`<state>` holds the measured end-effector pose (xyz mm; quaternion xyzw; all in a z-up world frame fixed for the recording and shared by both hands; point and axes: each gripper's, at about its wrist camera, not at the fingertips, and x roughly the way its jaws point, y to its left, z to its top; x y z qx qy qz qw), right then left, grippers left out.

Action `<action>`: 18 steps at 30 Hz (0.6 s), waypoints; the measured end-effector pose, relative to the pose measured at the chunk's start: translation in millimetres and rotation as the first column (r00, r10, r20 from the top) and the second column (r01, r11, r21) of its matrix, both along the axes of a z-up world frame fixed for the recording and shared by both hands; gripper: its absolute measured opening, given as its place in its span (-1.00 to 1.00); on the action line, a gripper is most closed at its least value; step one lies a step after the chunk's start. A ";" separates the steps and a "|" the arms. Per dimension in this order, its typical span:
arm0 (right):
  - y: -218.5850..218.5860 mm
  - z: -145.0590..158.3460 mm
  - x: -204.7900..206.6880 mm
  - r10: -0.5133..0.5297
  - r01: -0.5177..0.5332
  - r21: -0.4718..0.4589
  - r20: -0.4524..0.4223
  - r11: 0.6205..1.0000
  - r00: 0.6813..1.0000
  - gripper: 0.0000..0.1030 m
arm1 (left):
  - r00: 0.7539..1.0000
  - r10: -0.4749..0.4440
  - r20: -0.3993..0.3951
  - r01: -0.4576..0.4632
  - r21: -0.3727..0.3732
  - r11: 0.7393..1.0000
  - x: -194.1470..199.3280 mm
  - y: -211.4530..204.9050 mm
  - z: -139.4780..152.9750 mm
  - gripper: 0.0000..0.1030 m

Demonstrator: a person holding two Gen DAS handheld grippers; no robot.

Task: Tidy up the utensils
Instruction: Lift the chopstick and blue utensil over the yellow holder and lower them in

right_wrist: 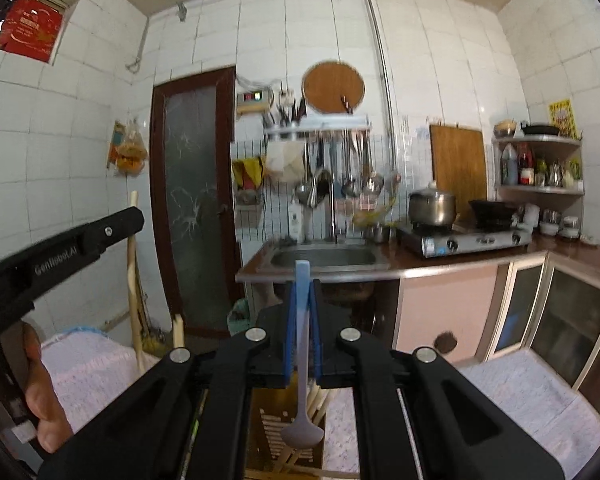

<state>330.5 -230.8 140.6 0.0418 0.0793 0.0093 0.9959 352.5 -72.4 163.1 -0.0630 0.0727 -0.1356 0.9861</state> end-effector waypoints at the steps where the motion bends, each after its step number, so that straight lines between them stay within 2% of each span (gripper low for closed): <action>1: 0.4 -7.7 2.5 0.002 -0.002 0.000 -0.015 1.000 1.000 -0.86 | 1.000 0.001 -0.009 -0.001 0.003 1.000 3.9 -0.3 -7.0 -0.91; 5: 2.3 -31.7 8.9 0.000 -0.001 -0.023 -0.065 1.000 0.998 -0.86 | 0.999 0.001 -0.042 -0.001 -0.001 1.000 16.5 3.2 -25.8 -0.91; 8: -0.2 -35.8 9.6 0.000 -0.001 -0.017 -0.071 1.000 0.997 -0.86 | 0.998 -0.016 -0.062 0.014 -0.035 0.999 18.0 11.7 -20.5 -0.91; 15: -2.7 -24.0 4.1 -0.001 0.000 -0.011 -0.052 1.000 0.999 -0.86 | 0.998 -0.004 0.059 0.006 -0.045 0.999 -4.2 10.6 23.0 -0.91; 18: -3.6 -21.7 5.3 -0.002 0.002 -0.009 -0.057 1.000 0.998 -0.86 | 0.994 0.000 0.113 0.003 -0.025 1.000 -7.3 2.8 35.3 -0.91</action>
